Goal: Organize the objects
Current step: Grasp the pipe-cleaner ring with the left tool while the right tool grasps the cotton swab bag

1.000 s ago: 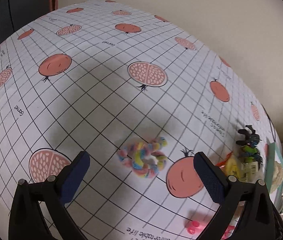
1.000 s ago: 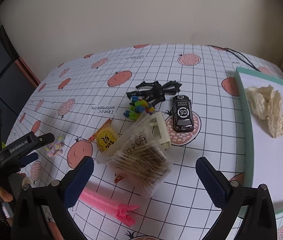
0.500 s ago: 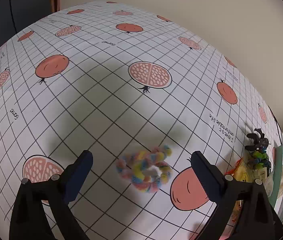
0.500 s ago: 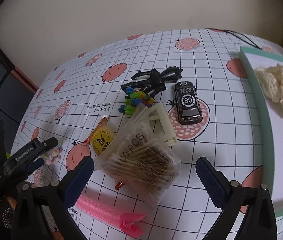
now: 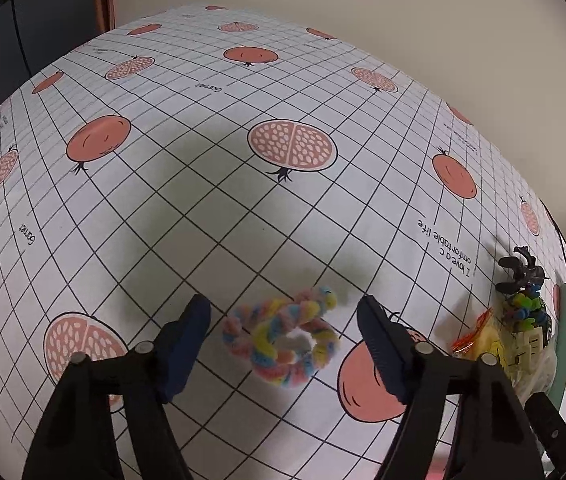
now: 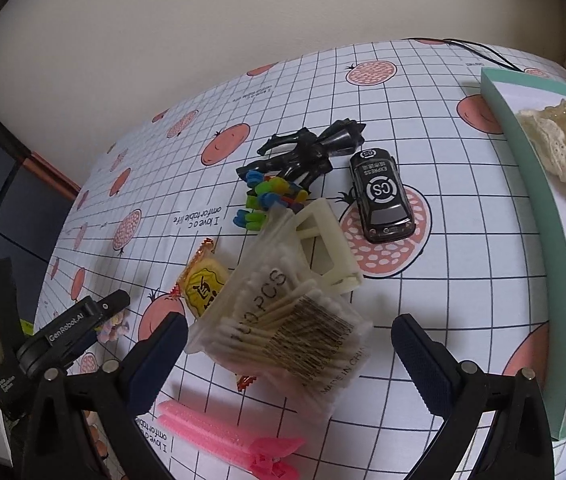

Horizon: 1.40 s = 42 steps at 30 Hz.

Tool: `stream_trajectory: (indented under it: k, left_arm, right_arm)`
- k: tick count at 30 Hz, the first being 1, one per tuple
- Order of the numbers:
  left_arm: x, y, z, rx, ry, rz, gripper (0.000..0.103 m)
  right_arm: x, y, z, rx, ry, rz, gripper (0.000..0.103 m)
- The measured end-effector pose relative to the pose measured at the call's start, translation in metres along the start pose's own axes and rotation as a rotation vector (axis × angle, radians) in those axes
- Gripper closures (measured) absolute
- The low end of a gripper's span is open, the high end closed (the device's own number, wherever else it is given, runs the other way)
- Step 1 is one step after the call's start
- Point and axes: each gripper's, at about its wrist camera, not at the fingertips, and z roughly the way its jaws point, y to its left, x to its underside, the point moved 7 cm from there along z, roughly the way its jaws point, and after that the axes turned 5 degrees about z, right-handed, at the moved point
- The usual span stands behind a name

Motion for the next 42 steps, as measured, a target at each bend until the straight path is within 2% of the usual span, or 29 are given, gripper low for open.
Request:
stream_trajectory:
  k: [9, 14, 21, 23, 26, 31, 42]
  left_arm:
    - [0.0003, 0.0038, -0.0016, -0.035, -0.005, 0.005, 0.047]
    - [0.0005, 0.0056, -0.0020, -0.052, -0.005, 0.009, 0.053]
    - [0.0021, 0.0042, -0.0025, -0.070, -0.004, 0.019, 0.054]
    - [0.0025, 0.0037, -0.0026, -0.075, -0.004, 0.021, 0.054]
    - [0.0032, 0.0029, -0.0025, -0.083, -0.003, 0.024, 0.054]
    - [0.0043, 0.0001, -0.0023, -0.098, 0.000, 0.039, 0.054]
    - [0.0040, 0.0020, -0.0036, -0.099, 0.001, 0.033, 0.062]
  right_arm:
    - [-0.0015, -0.0007, 0.0015, -0.002, 0.002, 0.010, 0.000]
    - [-0.0013, -0.0005, 0.0014, 0.000, 0.004, 0.006, 0.007]
    - [-0.0012, -0.0004, 0.0016, 0.005, 0.014, 0.004, 0.019]
    - [-0.0009, 0.0002, 0.0020, 0.008, 0.017, 0.000, 0.026]
    - [-0.0017, -0.0004, 0.0006, 0.015, 0.015, -0.002, 0.029]
    - [-0.0015, -0.0015, -0.0007, 0.016, 0.023, -0.005, 0.032]
    - [-0.0013, -0.0009, -0.0038, 0.021, 0.029, -0.025, 0.033]
